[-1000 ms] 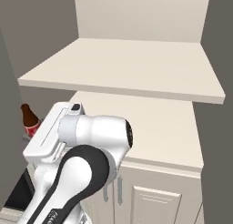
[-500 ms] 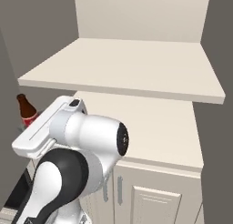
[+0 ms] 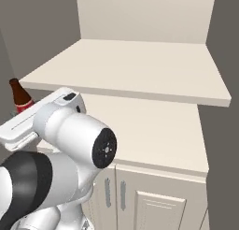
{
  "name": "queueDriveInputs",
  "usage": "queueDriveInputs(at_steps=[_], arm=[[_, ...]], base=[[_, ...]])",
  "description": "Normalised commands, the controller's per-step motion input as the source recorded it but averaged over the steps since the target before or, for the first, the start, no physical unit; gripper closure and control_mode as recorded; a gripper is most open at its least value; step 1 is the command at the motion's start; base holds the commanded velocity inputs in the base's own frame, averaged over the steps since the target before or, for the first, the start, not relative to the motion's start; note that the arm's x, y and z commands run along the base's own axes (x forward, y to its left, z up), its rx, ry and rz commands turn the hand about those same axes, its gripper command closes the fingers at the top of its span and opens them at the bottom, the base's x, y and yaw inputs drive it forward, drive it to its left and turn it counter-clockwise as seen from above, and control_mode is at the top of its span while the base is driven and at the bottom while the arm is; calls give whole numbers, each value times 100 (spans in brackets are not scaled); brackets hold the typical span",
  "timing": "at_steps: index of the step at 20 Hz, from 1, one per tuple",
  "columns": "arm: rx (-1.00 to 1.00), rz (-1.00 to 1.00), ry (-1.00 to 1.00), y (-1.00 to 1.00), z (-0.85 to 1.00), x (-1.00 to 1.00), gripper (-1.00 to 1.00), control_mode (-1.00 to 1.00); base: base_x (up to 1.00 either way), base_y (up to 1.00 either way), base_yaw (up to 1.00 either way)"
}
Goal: Pick the bottled drink from the counter and place it in the open cabinet.
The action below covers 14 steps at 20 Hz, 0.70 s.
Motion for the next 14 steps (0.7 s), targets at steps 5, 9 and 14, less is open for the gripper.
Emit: queueDriveInputs(at_steps=[5,9,14], arm=[[5,-20,-2,0,25,0,100,-100],[5,-21,-5,-2,22,0,100,-100],[3,-23,-2,-17,19,2,100,-100]], base=[[0,0,0],[0,0,0],[0,0,0]])
